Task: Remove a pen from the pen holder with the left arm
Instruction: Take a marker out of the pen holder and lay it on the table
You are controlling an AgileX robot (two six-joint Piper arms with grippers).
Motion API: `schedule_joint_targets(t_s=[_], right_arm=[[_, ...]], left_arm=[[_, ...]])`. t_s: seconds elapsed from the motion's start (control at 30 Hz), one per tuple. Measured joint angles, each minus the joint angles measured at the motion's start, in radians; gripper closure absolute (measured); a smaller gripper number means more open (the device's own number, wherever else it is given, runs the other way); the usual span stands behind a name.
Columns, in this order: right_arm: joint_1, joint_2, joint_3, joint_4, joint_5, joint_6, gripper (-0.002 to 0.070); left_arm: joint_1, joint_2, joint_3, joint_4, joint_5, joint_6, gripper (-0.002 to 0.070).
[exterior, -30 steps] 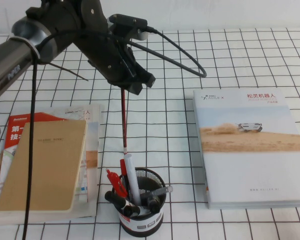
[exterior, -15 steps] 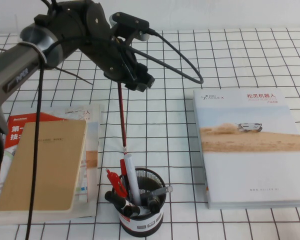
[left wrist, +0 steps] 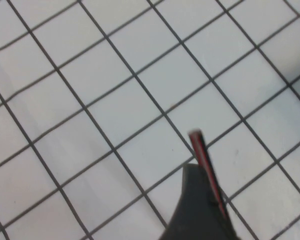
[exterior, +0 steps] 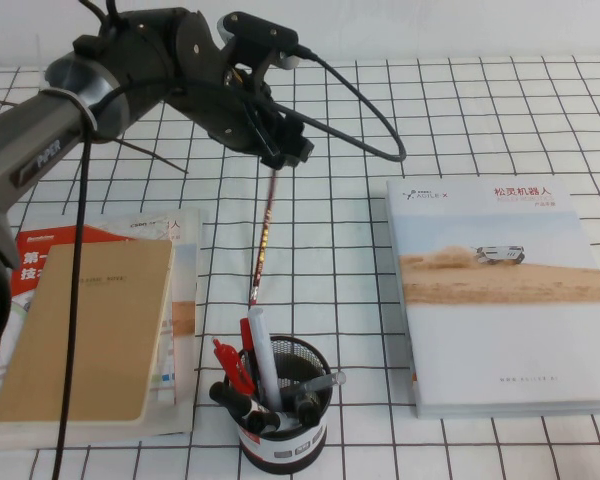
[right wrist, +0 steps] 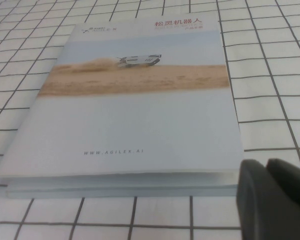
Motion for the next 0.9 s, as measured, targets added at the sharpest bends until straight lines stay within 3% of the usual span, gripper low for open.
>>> schedule_joint_targets(t_s=[0.37, 0.43, 0.5, 0.57, 0.63, 0.9], right_arm=[[0.0, 0.0, 0.0, 0.0, 0.0, 0.0, 0.0691], [0.0, 0.0, 0.0, 0.0, 0.0, 0.0, 0.0691], [0.0, 0.0, 0.0, 0.0, 0.0, 0.0, 0.0691], [0.0, 0.0, 0.0, 0.0, 0.0, 0.0, 0.0691], [0.0, 0.0, 0.0, 0.0, 0.0, 0.0, 0.0691], [0.0, 0.0, 0.0, 0.0, 0.0, 0.0, 0.0691]], left_arm=[[0.0, 0.007, 0.0, -0.002, -0.039, -0.058, 0.0289], [0.0, 0.007, 0.0, 0.002, -0.032, -0.058, 0.0329], [0.0, 0.005, 0.0, 0.017, -0.016, -0.058, 0.0415], [0.0, -0.005, 0.0, 0.041, 0.002, -0.058, 0.0545], [0.0, -0.03, 0.002, 0.065, 0.011, -0.058, 0.0616], [0.0, -0.252, 0.031, 0.096, 0.007, -0.058, 0.0673]])
